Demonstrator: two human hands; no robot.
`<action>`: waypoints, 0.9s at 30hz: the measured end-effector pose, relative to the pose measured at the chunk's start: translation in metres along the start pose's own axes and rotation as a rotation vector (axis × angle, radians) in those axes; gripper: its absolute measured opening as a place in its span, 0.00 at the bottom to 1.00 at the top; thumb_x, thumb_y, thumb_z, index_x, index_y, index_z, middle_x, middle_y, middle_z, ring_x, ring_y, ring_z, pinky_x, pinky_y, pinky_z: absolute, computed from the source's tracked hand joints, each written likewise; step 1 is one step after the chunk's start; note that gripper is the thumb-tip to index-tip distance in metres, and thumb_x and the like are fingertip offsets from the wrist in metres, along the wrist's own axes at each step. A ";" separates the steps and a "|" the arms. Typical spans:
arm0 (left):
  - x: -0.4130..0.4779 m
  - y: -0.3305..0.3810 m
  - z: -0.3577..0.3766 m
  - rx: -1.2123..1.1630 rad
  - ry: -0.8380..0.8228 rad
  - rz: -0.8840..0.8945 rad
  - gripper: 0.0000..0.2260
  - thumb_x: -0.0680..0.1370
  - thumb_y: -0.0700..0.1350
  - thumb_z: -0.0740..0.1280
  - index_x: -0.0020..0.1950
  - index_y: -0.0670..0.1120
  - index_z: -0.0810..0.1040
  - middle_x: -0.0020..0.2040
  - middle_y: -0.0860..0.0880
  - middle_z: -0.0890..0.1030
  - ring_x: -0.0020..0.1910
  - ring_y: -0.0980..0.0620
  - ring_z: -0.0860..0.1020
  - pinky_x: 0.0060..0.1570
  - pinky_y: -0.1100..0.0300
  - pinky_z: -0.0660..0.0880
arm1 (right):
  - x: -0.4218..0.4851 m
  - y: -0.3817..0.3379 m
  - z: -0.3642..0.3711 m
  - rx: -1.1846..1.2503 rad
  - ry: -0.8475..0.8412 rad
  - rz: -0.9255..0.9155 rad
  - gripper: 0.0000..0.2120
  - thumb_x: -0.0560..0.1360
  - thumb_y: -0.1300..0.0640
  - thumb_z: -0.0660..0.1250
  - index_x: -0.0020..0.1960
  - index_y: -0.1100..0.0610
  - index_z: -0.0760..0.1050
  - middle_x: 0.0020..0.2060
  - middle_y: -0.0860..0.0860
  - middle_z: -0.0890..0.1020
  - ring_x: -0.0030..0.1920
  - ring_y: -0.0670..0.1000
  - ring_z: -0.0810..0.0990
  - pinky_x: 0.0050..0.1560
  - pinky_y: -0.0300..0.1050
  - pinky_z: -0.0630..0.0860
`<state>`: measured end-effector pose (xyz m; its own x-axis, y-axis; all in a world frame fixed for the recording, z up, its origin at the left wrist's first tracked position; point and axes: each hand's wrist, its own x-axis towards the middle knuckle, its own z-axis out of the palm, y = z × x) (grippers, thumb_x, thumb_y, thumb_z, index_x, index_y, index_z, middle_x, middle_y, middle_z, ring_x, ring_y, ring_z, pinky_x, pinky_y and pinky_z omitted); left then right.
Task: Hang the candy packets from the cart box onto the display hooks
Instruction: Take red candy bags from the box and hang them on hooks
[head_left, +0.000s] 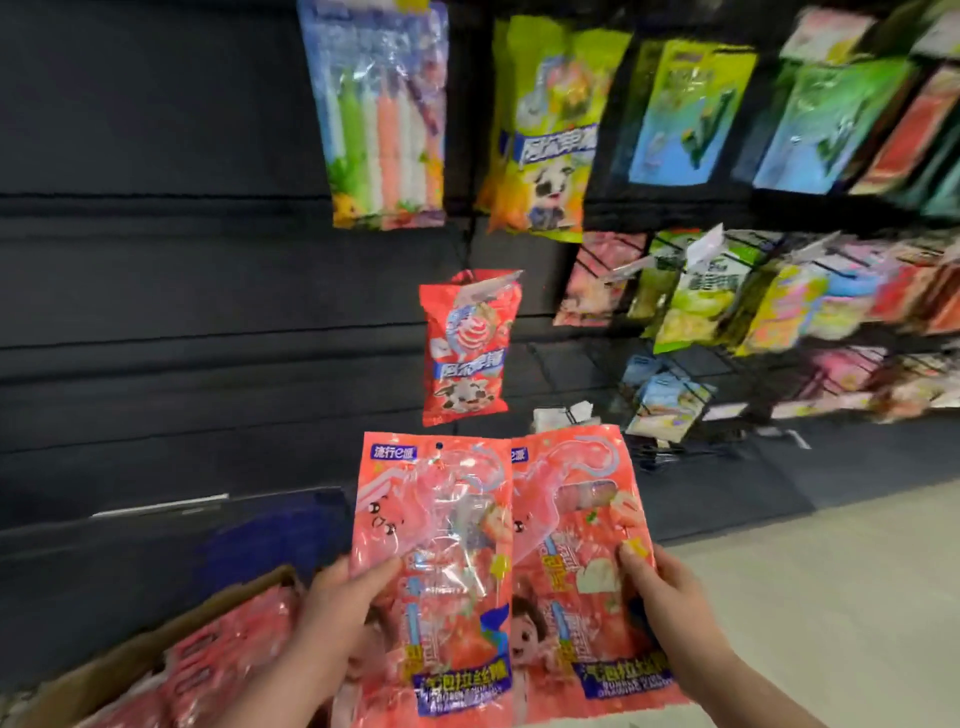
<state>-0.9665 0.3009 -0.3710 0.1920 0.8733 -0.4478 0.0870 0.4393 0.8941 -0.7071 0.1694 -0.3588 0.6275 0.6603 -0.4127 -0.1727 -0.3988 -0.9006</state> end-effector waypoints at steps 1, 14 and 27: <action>-0.009 0.002 0.020 0.006 -0.014 0.016 0.03 0.75 0.38 0.70 0.45 0.44 0.82 0.42 0.44 0.86 0.44 0.44 0.83 0.49 0.54 0.76 | -0.002 -0.001 -0.021 0.015 0.015 -0.015 0.11 0.78 0.52 0.65 0.53 0.59 0.78 0.44 0.58 0.86 0.47 0.61 0.84 0.53 0.62 0.79; -0.086 0.032 0.183 0.066 -0.112 0.108 0.05 0.75 0.42 0.71 0.49 0.43 0.82 0.43 0.44 0.86 0.47 0.41 0.83 0.57 0.44 0.76 | -0.018 -0.019 -0.191 0.047 0.209 -0.244 0.09 0.78 0.54 0.65 0.47 0.59 0.79 0.42 0.56 0.85 0.41 0.52 0.83 0.41 0.48 0.79; -0.056 0.064 0.241 0.086 -0.165 0.104 0.08 0.75 0.42 0.71 0.54 0.42 0.81 0.45 0.41 0.86 0.48 0.38 0.83 0.58 0.41 0.75 | 0.027 -0.045 -0.228 0.098 0.218 -0.283 0.08 0.78 0.53 0.65 0.45 0.56 0.78 0.36 0.50 0.85 0.34 0.44 0.83 0.32 0.36 0.76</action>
<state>-0.7364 0.2297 -0.2865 0.3610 0.8636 -0.3520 0.1403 0.3229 0.9360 -0.5092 0.0598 -0.2987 0.8060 0.5804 -0.1162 -0.0343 -0.1502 -0.9881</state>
